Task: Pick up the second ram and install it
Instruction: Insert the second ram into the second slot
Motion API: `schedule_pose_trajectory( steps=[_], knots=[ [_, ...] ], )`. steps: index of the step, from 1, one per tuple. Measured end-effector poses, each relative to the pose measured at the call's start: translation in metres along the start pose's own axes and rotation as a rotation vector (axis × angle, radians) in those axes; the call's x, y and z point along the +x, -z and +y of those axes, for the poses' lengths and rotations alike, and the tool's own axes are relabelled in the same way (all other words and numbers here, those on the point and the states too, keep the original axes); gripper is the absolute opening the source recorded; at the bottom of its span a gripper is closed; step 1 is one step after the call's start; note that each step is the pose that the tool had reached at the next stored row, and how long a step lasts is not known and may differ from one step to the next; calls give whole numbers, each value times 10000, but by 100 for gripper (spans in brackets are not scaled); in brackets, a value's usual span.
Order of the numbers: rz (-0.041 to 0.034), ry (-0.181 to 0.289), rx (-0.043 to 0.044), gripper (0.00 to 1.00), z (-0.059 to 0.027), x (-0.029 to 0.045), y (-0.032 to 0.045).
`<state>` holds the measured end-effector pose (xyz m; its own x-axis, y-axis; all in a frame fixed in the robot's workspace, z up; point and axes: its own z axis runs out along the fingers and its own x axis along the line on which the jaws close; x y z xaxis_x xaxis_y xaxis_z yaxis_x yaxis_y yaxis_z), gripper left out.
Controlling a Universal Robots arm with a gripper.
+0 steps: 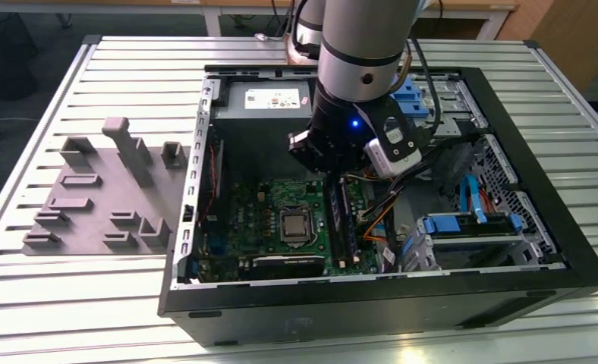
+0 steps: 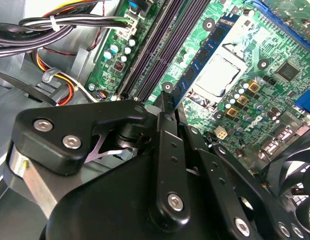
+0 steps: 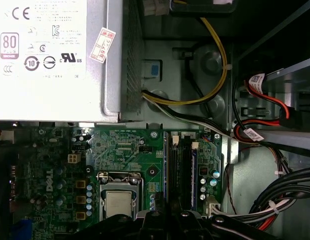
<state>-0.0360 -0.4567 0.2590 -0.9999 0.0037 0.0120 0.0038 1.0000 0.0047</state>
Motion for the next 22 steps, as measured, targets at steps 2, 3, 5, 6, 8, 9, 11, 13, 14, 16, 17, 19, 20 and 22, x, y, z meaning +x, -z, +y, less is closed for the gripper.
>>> schedule_pose_trajectory(
  steps=[2,3,5,6,8,9,11,13,14,16,17,19,20,22],
  knots=[
    [-1,-1,-2,14,-2,1,-2],
    [-1,-1,-3,14,-8,0,-4],
    [3,0,0,14,-30,0,-5],
    [3,0,0,14,-41,0,-6],
    [4,-3,0,14,-53,0,-11],
    [3,-7,-1,14,-55,-2,-16],
    [3,-23,-1,14,-57,-10,-25],
    [4,-43,-1,14,-57,-16,-38],
    [4,-53,-1,14,-57,-17,-45],
    [4,-71,0,14,-57,-18,-61],
    [4,-80,-1,14,-57,-19,-68],
    [5,-97,0,14,-58,-18,-78],
    [5,-102,2,14,-58,-19,-79],
    [5,-105,2,14,-58,-19,-79]
  ],
)
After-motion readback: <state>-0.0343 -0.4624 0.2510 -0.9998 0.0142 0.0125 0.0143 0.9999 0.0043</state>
